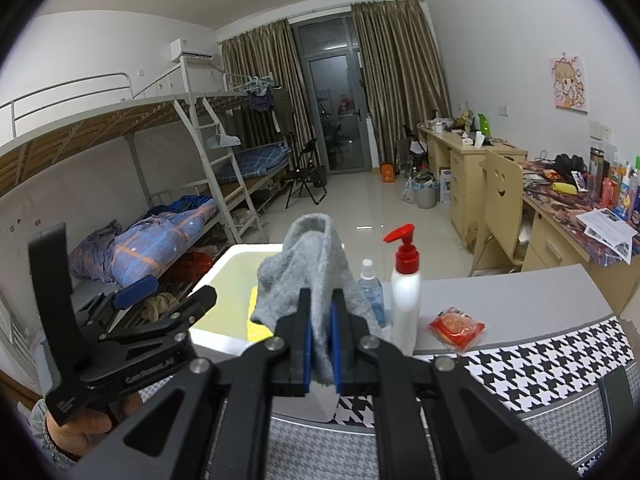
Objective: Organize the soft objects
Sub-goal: 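Open the left tool to drop the yellow net into the foam box, then open the right tool to drop the grey sock into the foam box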
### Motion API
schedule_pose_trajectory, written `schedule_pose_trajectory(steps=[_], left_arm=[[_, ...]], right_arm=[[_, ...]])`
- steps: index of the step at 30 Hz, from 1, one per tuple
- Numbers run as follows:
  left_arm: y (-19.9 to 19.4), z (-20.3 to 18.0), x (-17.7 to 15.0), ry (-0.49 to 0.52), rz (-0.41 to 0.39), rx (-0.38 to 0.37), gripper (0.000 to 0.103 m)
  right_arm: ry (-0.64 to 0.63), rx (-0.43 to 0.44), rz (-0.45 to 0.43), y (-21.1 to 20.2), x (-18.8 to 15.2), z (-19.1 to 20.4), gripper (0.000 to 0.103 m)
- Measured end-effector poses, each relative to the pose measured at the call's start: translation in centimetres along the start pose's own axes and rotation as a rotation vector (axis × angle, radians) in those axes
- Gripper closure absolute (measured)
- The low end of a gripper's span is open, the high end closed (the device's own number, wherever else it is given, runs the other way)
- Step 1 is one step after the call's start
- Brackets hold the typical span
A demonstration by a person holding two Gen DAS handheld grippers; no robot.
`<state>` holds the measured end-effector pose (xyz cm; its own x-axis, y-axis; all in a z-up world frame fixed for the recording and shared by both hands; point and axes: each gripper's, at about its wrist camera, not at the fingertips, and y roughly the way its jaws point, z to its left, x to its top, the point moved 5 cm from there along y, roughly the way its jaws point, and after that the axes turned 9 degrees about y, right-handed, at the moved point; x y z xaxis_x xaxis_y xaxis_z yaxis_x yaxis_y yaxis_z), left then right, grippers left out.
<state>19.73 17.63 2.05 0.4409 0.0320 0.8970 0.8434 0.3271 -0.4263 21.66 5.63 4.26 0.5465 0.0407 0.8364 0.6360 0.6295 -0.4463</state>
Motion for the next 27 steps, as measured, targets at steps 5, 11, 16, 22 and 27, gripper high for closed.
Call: schedule_pose_trajectory(steps=[5,11,16,22,27], left_arm=[[-0.9,1.2,0.3,-0.012,-0.014,0.037,0.001],[-1.7,2.5,0.0,-0.026,-0.02,0.066,0.001],[-2.1,3.3,-0.4,-0.03,-0.02,0.074,0.001],[-2.5,4.2,-0.8,-0.034,-0.023,0.083,0.001],[-3.2,5.4,-1.0,-0.041,-0.035,0.109,0.001]], right_arm=[[0.001,0.025,0.02,1.0,0.3,0.7,0.093],[-0.006,0.044,0.047,2.6,0.3,1.7,0.093],[-0.006,0.046,0.071,3.8,0.2,2.3,0.093],[-0.007,0.048,0.1,5.2,0.1,2.7,0.092],[-0.013,0.041,0.123,6.7,-0.1,3.1,0.092]])
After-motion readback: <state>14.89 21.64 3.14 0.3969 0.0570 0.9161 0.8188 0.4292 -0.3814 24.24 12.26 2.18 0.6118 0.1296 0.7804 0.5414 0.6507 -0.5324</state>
